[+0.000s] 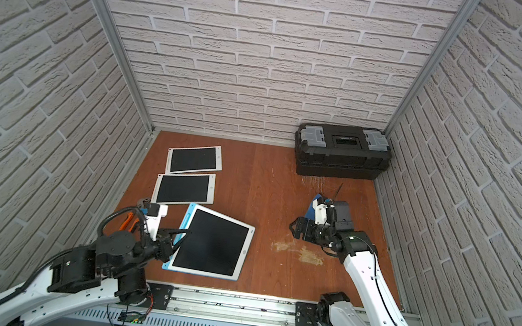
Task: Wipe the drawing tablet
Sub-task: Press the button on the drawing tablet.
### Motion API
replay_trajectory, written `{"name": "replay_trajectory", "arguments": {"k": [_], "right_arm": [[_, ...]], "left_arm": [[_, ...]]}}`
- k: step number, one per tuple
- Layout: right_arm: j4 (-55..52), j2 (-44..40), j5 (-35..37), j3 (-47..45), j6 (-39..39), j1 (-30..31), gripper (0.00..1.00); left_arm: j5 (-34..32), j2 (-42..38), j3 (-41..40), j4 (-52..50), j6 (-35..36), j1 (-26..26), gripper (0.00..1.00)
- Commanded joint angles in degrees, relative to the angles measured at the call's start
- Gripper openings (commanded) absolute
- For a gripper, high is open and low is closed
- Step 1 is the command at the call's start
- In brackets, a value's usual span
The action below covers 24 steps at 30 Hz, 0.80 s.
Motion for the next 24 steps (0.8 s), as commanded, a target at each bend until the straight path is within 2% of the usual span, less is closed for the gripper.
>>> {"name": "replay_trajectory", "arguments": {"k": [1, 5, 8, 10, 13, 16, 19, 24], "right_arm": [[8.3, 3.5, -3.7, -1.1, 1.1, 5.5, 0.93], [12.0, 10.5, -3.4, 0.8, 0.8, 11.1, 0.91], [17.7, 15.4, -9.9, 0.7, -0.3, 12.0, 0.86], [24.4, 17.7, -15.5, -0.9, 2.4, 12.0, 0.80], [40.1, 17.0, -23.4, -5.5, 9.5, 12.0, 0.80], [49.6, 14.7, -24.7, -7.6, 13.3, 12.0, 0.80], [54.9, 14.6, -25.9, -7.8, 15.1, 11.8, 0.81], [70.5, 17.3, -31.3, -9.6, 22.6, 10.4, 0.81]], "left_arm": [[-9.3, -6.5, -1.4, -4.4, -6.1, 1.0, 0.00], [-9.6, 1.9, 0.8, -5.1, -6.7, 1.2, 0.00], [-10.9, 4.8, 2.9, -6.2, -5.6, 1.6, 0.00], [-10.8, 2.8, 3.1, -3.5, -2.4, 1.6, 0.00], [-10.6, -3.9, 1.2, 3.1, 1.9, 1.7, 0.00], [-9.9, -6.8, 0.1, 8.8, 5.2, 1.7, 0.00], [-7.8, -1.0, 2.5, 13.1, 8.6, 1.7, 0.00], [-2.0, 12.8, 12.8, 15.3, 15.7, 3.8, 0.00]]}}
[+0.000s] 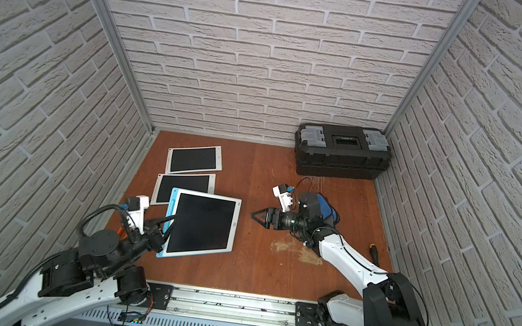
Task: Wipe the drawing tablet
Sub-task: Press the button on the drawing tablet.
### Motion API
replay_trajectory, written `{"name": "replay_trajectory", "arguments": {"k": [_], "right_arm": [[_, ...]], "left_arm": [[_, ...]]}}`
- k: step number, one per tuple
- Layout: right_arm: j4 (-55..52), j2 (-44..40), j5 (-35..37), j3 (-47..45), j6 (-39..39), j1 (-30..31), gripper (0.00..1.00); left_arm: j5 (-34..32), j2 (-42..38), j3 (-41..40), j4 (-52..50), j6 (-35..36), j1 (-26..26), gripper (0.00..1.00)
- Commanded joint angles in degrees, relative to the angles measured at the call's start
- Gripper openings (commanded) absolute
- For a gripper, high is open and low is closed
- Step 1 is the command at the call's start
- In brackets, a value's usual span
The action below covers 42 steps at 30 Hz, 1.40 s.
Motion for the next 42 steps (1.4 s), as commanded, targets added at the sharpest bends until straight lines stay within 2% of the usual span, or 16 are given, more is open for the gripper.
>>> {"name": "replay_trajectory", "arguments": {"k": [1, 3, 4, 5, 7, 10, 11, 14, 19, 21, 23, 24, 27, 32, 37, 42], "right_arm": [[18.3, 1.0, -5.6, -2.1, 7.9, -1.4, 0.81], [24.4, 1.4, -6.7, -3.0, 11.5, -3.2, 0.82], [26.3, 1.5, -6.9, -3.1, 12.6, -4.1, 0.82], [26.9, 1.4, -6.9, -3.1, 13.0, -4.7, 0.82], [26.7, 1.1, -7.0, -3.2, 13.1, -5.6, 0.82], [28.2, -1.0, -7.2, -5.2, 14.2, -8.1, 0.84], [28.1, -2.2, -7.2, -5.7, 14.5, -9.0, 0.84], [28.4, -4.1, -7.7, -6.0, 14.9, -9.5, 0.86], [32.9, -0.3, -7.8, -5.1, 17.3, -9.4, 0.86], [42.1, 5.1, -8.6, -5.2, 23.4, -9.5, 0.86], [60.7, 14.1, -9.0, -5.0, 34.6, -10.2, 0.86], [66.2, 18.2, -8.7, -4.2, 38.8, -10.8, 0.87], [66.2, 22.7, -7.4, -3.0, 37.4, -11.1, 0.87], [66.2, 17.5, -7.8, -3.8, 35.4, -10.5, 0.87], [66.1, 15.4, -7.7, -4.3, 34.9, -10.9, 0.86], [66.2, 11.2, -7.3, -8.3, 35.7, -15.0, 0.85]], "left_arm": [[6.8, 5.5, 6.7, 10.6, 6.0, 3.8, 0.00], [18.1, 10.2, 9.3, 10.1, 4.8, 12.0, 0.00], [28.3, 13.9, 10.0, 10.6, 3.0, 19.2, 0.00], [41.0, 18.4, 9.4, 14.0, -0.6, 27.4, 0.00], [58.3, 24.2, 4.5, 29.0, -10.7, 39.2, 0.00], [68.6, 22.6, 1.0, 39.3, -16.6, 56.9, 0.00], [72.8, 21.7, -1.7, 48.9, -23.2, 62.4, 0.00], [70.2, 23.1, -10.9, 77.3, -34.6, 59.8, 0.00], [71.2, 27.7, -16.6, 95.2, -38.5, 59.5, 0.00], [72.6, 29.1, -16.9, 100.8, -40.7, 59.6, 0.00], [73.6, 30.1, -16.9, 104.7, -42.5, 59.7, 0.00], [74.2, 30.3, -16.8, 104.8, -42.7, 59.7, 0.00], [75.2, 28.7, -17.0, 101.6, -41.3, 59.7, 0.00], [76.4, 23.8, -18.2, 92.4, -37.1, 59.7, 0.00], [77.4, 22.8, -18.0, 90.1, -36.6, 59.7, 0.00], [77.8, 21.4, -17.2, 87.5, -35.7, 59.8, 0.00]]}}
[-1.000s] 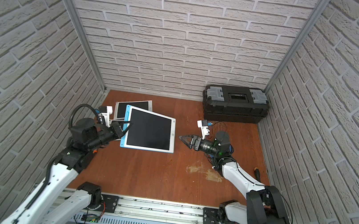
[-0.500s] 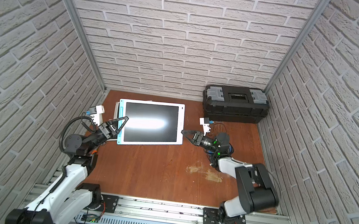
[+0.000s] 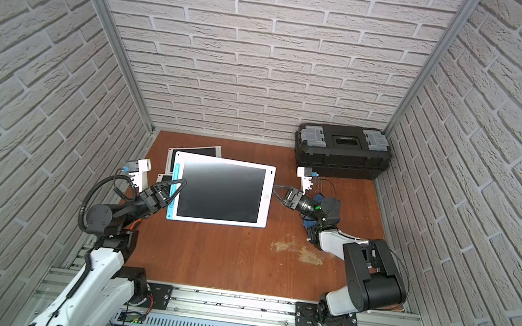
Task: Wipe the drawing tablet
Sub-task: Press the button on the drawing tablet.
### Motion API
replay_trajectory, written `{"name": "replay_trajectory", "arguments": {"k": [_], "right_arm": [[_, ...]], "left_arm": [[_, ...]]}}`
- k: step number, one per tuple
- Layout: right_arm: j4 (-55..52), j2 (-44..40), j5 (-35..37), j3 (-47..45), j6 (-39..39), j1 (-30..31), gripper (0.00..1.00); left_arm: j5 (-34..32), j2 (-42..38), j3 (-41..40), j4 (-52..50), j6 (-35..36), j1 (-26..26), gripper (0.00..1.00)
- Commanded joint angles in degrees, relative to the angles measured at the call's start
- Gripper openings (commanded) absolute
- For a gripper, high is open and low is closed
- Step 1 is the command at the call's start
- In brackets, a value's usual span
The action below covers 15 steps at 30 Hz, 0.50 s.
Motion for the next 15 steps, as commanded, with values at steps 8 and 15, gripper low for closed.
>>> {"name": "replay_trajectory", "arguments": {"k": [8, 15], "right_arm": [[3.1, -9.2, -2.0, -3.2, 3.1, -1.4, 0.74], [1.8, -8.1, -3.7, -1.5, 1.8, 5.2, 0.68]], "left_arm": [[1.4, -1.8, 1.1, 1.0, 0.2, 0.1, 0.00], [1.5, -1.5, 1.6, 1.1, 0.0, -0.5, 0.00]]}}
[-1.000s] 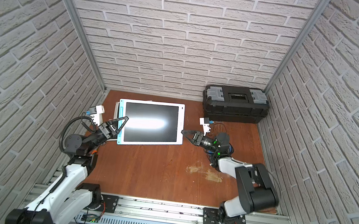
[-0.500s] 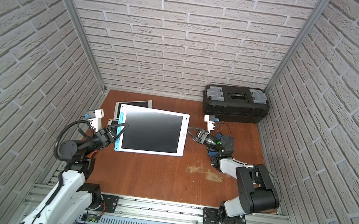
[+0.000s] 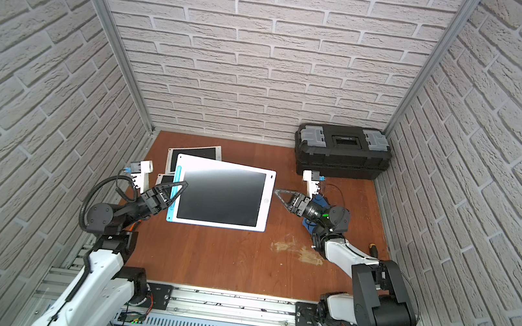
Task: Wipe the drawing tablet
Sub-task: Press the button on the drawing tablet.
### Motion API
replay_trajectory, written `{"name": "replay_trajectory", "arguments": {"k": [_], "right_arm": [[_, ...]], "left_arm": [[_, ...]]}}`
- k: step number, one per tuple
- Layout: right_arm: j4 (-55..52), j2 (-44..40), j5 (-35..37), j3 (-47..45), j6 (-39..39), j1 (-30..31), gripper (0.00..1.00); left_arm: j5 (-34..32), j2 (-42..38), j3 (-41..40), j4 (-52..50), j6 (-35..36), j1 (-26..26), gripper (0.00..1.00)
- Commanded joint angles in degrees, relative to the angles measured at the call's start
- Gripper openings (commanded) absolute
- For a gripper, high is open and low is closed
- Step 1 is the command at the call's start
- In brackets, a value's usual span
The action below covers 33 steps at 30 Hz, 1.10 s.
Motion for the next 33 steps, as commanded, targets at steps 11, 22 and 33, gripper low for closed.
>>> {"name": "replay_trajectory", "arguments": {"k": [11, 22, 33], "right_arm": [[-6.4, -4.9, -0.2, -1.3, -5.9, 5.4, 0.59], [-16.2, -12.6, -1.2, -3.2, -9.9, 5.4, 0.42], [-24.2, -17.5, -2.3, -3.5, -13.5, 5.6, 0.27]], "left_arm": [[0.5, -3.0, 3.0, -1.9, 1.7, -0.6, 0.00], [-0.8, -7.5, 4.7, -13.0, 7.2, -0.6, 0.00], [-1.9, -8.5, 5.6, -17.7, 9.5, -0.6, 0.00]]}}
